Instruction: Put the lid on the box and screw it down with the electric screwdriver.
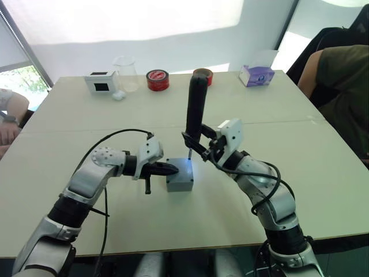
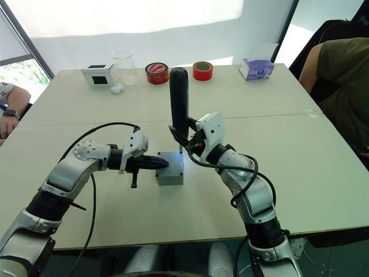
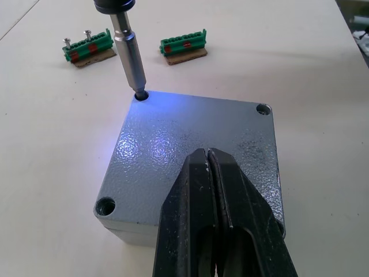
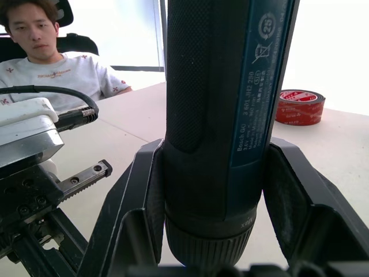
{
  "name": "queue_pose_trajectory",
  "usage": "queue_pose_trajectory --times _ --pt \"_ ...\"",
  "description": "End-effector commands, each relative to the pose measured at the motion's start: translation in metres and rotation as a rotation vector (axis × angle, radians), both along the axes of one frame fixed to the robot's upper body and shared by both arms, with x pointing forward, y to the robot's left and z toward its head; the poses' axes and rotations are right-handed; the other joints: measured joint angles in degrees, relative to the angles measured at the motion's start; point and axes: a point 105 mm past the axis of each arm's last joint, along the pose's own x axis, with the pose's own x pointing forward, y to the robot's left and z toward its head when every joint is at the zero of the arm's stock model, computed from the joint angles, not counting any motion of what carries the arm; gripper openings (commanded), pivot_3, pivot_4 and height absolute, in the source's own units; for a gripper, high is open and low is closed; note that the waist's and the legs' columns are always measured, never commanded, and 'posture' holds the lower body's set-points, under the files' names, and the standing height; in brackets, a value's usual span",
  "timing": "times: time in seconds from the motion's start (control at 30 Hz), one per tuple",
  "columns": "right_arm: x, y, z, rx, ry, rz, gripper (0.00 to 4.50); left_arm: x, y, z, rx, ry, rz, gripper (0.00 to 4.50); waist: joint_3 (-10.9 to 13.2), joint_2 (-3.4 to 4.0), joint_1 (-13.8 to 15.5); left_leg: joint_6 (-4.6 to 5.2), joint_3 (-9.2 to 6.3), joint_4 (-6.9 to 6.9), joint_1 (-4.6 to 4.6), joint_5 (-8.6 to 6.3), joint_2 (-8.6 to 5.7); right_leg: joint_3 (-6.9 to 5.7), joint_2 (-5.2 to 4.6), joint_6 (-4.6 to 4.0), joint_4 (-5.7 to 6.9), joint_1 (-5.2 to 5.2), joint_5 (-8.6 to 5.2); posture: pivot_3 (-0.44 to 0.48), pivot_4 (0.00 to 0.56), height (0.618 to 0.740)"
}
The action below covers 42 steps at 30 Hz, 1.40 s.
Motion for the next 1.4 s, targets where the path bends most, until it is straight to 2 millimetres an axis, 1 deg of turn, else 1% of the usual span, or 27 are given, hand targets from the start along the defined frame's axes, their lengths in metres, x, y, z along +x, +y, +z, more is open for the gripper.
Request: queue_pose_trajectory --times 0.03,0.13,0.17,0.23,0.3,0.33,0.43,0.5,0.57,0.6,0.63,0.67,0.7,0.73,0.77,0.8,0.87,0.93,0.97,1.0,1.07,1.1,1.13,1.2,1.23,1.3,1.4 --pt "0.006 -0.015 -0.055 -0.112 0.19 -0.063 1.82 -0.002 0.006 -0.02 0.064 0.06 0.023 0.0 0.0 0.0 0.0 0.0 0.0 -0.02 0.0 0.0 0.0 -0.01 -0.02 0.0 -0.01 0.0 0.0 0.0 0.15 0.74" --pt "0.005 -0.015 -0.052 -0.114 0.18 -0.06 1.82 -0.002 0.006 -0.021 0.063 0.062 0.023 0.0 0.0 0.0 0.0 0.0 0.0 -0.07 0.0 0.0 0.0 -0.02 -0.06 -0.01 -0.05 0.0 -0.01 0.0 0.15 0.74" --pt "0.009 -0.018 -0.045 -0.057 0.184 -0.08 1.82 -0.002 0.005 -0.022 0.06 0.065 0.026 0.0 0.0 0.0 0.01 0.0 0.0 -0.09 0.0 0.0 0.0 -0.02 -0.07 -0.01 -0.07 -0.01 -0.01 0.0 0.15 0.74" --pt "0.013 -0.023 -0.022 0.028 0.142 -0.086 1.82 -0.005 0.0 -0.025 0.042 0.08 0.022 0.0 0.01 0.01 0.1 -0.01 0.0 -0.13 -0.01 0.0 0.0 -0.02 -0.09 -0.01 -0.1 -0.01 -0.01 0.0 0.15 0.74" --pt "0.012 -0.025 -0.011 0.074 0.13 -0.075 1.82 -0.007 -0.002 -0.027 0.033 0.086 0.018 0.0 0.03 0.04 0.29 -0.01 -0.01 -0.15 -0.08 0.0 -0.01 -0.03 -0.13 -0.02 -0.12 -0.07 -0.01 0.0 0.15 0.74" --pt "0.007 -0.023 0.001 0.084 0.101 -0.044 1.82 -0.009 -0.003 -0.027 0.024 0.092 0.019 0.0 0.04 0.04 0.35 -0.01 -0.01 -0.15 -0.12 0.0 -0.01 -0.03 -0.14 -0.02 -0.14 -0.11 0.0 0.0 0.15 0.74" --pt "-0.003 -0.024 0.053 0.109 -0.005 0.045 1.82 -0.012 -0.001 -0.028 -0.003 0.109 0.03 0.0 0.25 0.3 0.63 -0.01 0.0 -0.19 -0.3 0.0 -0.02 -0.02 -0.17 -0.03 -0.17 -0.3 0.01 0.0 0.15 0.74" --pt "-0.005 -0.027 0.069 0.109 -0.031 0.057 1.82 -0.014 0.002 -0.029 -0.002 0.108 0.038 0.0 0.41 0.39 0.78 -0.01 0.02 -0.22 -0.41 0.0 -0.03 -0.03 -0.18 -0.04 -0.17 -0.46 0.01 0.0 0.15 0.74" --pt "-0.005 -0.032 0.095 0.141 -0.064 0.071 1.82 -0.015 0.007 -0.032 -0.004 0.112 0.065 0.0 0.45 0.44 0.87 -0.01 0.03 -0.29 -0.68 0.02 -0.03 -0.02 -0.19 -0.04 -0.16 -0.78 0.01 0.0 0.15 0.74" --pt "-0.006 -0.035 0.111 0.155 -0.091 0.082 1.82 -0.016 0.009 -0.033 -0.006 0.117 0.077 0.0 0.47 0.47 0.87 -0.04 0.03 -0.3 -0.91 0.04 -0.03 -0.02 -0.17 -0.04 -0.13 -0.96 0.02 0.0 0.15 0.74" --pt "-0.006 -0.043 0.134 0.184 -0.118 0.08 1.82 -0.02 0.013 -0.033 -0.008 0.127 0.088 0.0 0.5 0.52 0.86 -0.11 0.03 -0.28 -1.19 0.1 -0.03 -0.02 -0.16 -0.03 -0.03 -1.11 0.05 0.0 0.15 0.74" --pt "-0.009 -0.043 0.149 0.204 -0.138 0.082 1.82 -0.025 0.02 -0.033 -0.008 0.135 0.095 0.0 0.57 0.59 0.82 -0.15 0.03 -0.31 -1.3 0.12 -0.03 -0.02 -0.15 -0.03 -0.02 -1.24 0.06 0.0 0.15 0.74" --pt "-0.005 -0.058 0.171 0.251 -0.151 0.057 1.82 -0.027 0.023 -0.029 -0.021 0.141 0.105 0.0 0.65 0.64 0.47 -0.16 0.03 -0.34 -1.3 0.13 -0.03 -0.02 -0.14 -0.02 -0.01 -1.26 0.07 0.0 0.15 0.74" --pt "0.003 -0.076 0.179 0.268 -0.109 0.004 1.82 -0.026 0.026 -0.02 -0.057 0.15 0.128 0.0 0.74 0.68 0.07 -0.2 0.07 -0.47 -1.3 0.15 -0.03 0.01 -0.14 -0.02 -0.02 -1.32 0.07 0.0 0.15 0.74" --pt "0.012 -0.091 0.175 0.273 -0.03 -0.058 1.82 -0.026 0.03 -0.012 -0.088 0.153 0.144 0.0 0.76 0.67 0.03 -0.26 0.06 -0.59 -1.29 0.18 -0.03 -0.01 -0.14 -0.02 -0.03 -1.34 0.07 0.0 0.15 0.74" --pt "0.016 -0.099 0.17 0.273 0.027 -0.097 1.82 -0.027 0.034 -0.006 -0.108 0.157 0.156 0.0 0.73 0.56 0.1 -0.26 0.04 -0.63 -1.29 0.18 -0.03 -0.04 -0.14 -0.05 -0.03 -1.34 0.05 0.0 0.15 0.74" --pt "0.023 -0.122 0.133 0.158 0.295 -0.161 1.82 -0.029 0.039 0.022 -0.182 0.163 0.15 0.0 0.73 0.29 0.16 -0.27 -0.16 -0.69 -1.26 0.19 0.0 -0.24 -0.15 -0.26 -0.1 -1.22 -0.07 0.0 0.15 0.74" --pt "0.018 -0.144 0.106 0.059 0.507 -0.202 1.82 -0.032 0.039 0.05 -0.237 0.153 0.122 0.0 0.94 0.21 -0.12 -0.27 -0.21 -0.66 -1.33 0.19 0.0 -0.29 -0.21 -0.37 -0.16 -1.18 -0.13 0.0 0.15 0.74" --pt "0.016 -0.154 0.098 0.021 0.566 -0.241 1.82 -0.034 0.038 0.061 -0.247 0.147 0.099 0.0 1.29 0.18 -0.06 -0.26 -0.17 -0.62 -1.33 0.19 -0.01 -0.27 -0.23 -0.38 -0.16 -1.18 -0.13 0.0 0.15 0.74" --pt "0.013 -0.167 0.088 -0.022 0.629 -0.285 1.82 -0.038 0.035 0.071 -0.246 0.142 0.07 0.0 1.65 0.23 0.01 -0.25 -0.17 -0.59 -1.4 0.19 -0.03 -0.28 -0.27 -0.39 -0.16 -1.21 -0.13 0.0 0.15 0.74" --pt "0.005 -0.183 0.072 -0.097 0.725 -0.33 1.82 -0.046 0.03 0.082 -0.233 0.141 0.022 0.0 1.98 0.65 -0.04 -0.23 -0.15 -0.46 -1.88 0.2 -0.09 -0.3 -0.33 -0.39 -0.12 -1.62 -0.12 0.0 0.15 0.74" --pt "-0.003 -0.189 0.062 -0.13 0.789 -0.323 1.82 -0.053 0.028 0.083 -0.203 0.14 -0.015 0.0 2.17 0.87 -0.14 -0.22 -0.08 -0.4 -2.36 0.23 -0.2 -0.26 -0.36 -0.34 -0.02 -2.14 -0.09 0.0 0.15 0.74" --pt "-0.01 -0.193 0.051 -0.146 0.86 -0.313 1.82 -0.06 0.027 0.081 -0.154 0.135 -0.05 0.0 2.25 1.0 -0.18 -0.23 0.0 -0.39 -2.48 0.25 -0.27 -0.25 -0.36 -0.07 0.04 -2.27 0.05 0.0 0.15 0.74" --pt "-0.017 -0.195 0.031 -0.15 0.972 -0.29 1.82 -0.071 0.025 0.071 -0.063 0.119 -0.104 0.0 2.3 0.95 -0.67 -0.46 0.18 -0.51 -2.47 0.38 -0.23 -0.26 -0.11 0.04 0.04 -2.3 0.01 0.0 0.15 0.74" --pt "-0.019 -0.195 0.027 -0.149 1.0 -0.286 1.82 -0.074 0.025 0.068 -0.043 0.115 -0.115 0.0 2.31 0.93 -0.95 -0.43 0.19 -0.6 -2.44 0.36 -0.16 -0.25 0.03 0.04 -0.04 -2.28 0.01 0.0 0.15 0.74" --pt "-0.017 -0.208 0.008 -0.135 1.073 -0.366 1.82 -0.077 0.022 0.066 -0.029 0.105 -0.133 0.0 2.38 0.82 -1.41 -0.35 0.26 -0.6 -2.37 0.32 -0.09 -0.18 0.14 0.04 -0.08 -2.28 0.01 0.0 0.15 0.74" --pt "-0.018 -0.215 -0.01 -0.131 1.14 -0.41 1.82 -0.077 0.02 0.064 -0.01 0.084 -0.14 0.0 2.6 0.53 -0.78 -0.15 0.2 -0.39 -2.35 0.2 -0.01 -0.2 0.2 0.06 -0.01 -2.26 0.02 0.0 0.15 0.74"
